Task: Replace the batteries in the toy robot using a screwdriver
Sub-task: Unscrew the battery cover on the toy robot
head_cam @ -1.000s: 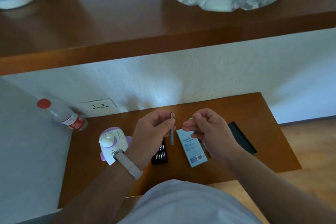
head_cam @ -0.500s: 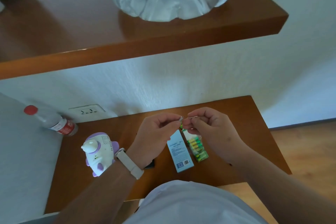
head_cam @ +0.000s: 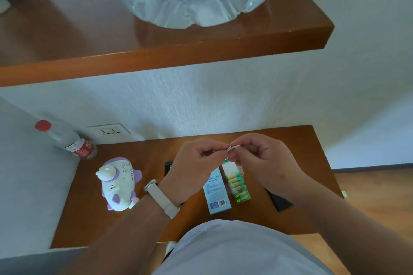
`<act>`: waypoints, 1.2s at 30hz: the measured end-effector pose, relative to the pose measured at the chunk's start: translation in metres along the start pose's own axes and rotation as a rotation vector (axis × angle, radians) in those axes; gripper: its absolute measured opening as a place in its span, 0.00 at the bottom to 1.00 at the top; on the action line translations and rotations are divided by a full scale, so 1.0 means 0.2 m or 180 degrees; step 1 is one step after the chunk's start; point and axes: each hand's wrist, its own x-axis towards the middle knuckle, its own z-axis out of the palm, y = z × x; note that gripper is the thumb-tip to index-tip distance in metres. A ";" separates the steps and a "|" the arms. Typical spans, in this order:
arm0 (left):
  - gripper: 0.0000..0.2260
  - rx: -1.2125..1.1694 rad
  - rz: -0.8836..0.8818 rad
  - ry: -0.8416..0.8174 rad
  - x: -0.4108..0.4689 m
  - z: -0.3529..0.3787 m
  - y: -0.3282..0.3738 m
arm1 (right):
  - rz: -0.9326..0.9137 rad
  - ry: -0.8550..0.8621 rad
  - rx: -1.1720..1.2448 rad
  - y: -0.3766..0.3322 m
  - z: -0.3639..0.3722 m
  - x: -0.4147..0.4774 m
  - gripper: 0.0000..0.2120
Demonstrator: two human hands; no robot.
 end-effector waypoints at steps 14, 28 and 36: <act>0.04 0.0132 -0.0002 0.0129 -0.04 -0.11 -0.07 | -0.0292 -0.0643 -0.0624 -0.08 0.03 0.09 0.10; 0.08 -0.0300 -0.0391 -0.0396 -0.10 -0.29 -0.09 | -0.0524 -0.1205 -0.0723 -0.14 0.12 0.15 0.11; 0.07 -0.0477 -0.0151 -0.0155 -0.14 -0.36 -0.14 | -0.0193 -0.0912 -0.0027 -0.16 0.25 0.18 0.16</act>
